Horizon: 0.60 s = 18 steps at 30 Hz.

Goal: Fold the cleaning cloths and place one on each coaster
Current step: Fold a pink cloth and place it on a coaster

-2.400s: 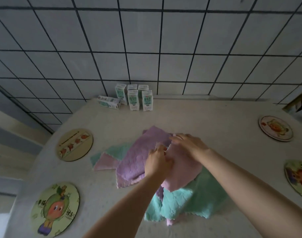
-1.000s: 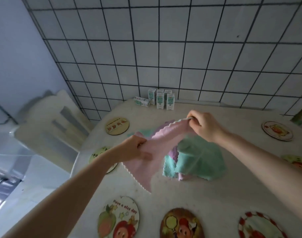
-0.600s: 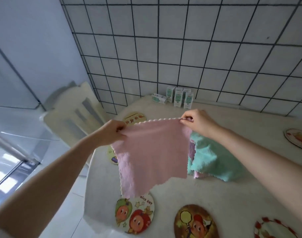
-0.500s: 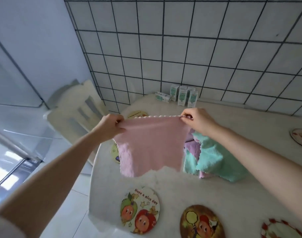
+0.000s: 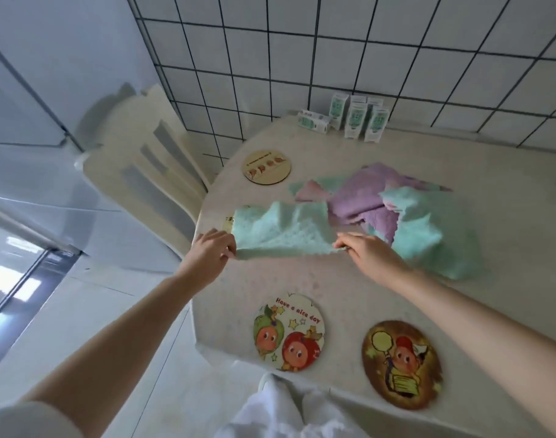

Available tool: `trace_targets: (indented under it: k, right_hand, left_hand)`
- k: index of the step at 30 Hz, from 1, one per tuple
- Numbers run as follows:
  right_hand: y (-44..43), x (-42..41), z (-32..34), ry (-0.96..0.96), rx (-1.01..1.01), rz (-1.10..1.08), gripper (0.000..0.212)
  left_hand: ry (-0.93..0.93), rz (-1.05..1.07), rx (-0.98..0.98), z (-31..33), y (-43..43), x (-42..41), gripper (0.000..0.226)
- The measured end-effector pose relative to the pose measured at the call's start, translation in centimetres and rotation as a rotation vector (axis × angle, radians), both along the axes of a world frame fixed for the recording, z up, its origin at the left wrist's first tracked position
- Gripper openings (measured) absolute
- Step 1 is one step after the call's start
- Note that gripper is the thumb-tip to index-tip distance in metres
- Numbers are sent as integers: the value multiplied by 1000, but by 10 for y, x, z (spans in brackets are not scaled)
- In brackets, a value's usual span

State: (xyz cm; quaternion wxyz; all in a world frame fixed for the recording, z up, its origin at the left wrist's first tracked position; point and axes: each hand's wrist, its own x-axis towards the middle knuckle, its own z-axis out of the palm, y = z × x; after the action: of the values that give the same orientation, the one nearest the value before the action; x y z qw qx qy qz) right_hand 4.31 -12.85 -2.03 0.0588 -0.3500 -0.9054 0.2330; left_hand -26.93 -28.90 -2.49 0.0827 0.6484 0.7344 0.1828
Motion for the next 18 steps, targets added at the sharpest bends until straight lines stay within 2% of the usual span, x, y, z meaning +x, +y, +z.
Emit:
trace_targets:
  k: [3,7,15,18]
  right_hand:
    - [-37,20,-43,-133,-55,23,41]
    - [-82,49,-73,-189,-114,62,49]
    - [-136,79,-88,-167,-139,4,45]
    - [-130,70,-79,-112,-216,-131,31]
  left_hand:
    - [-28,-78,-61,-37,-36,17,18]
    - [-126,-96,-191,-73,-80,36,18]
    - [-338,12,-338,-94,-126,53,17]
    - [-443,104,-336,-92,-120,45,13]
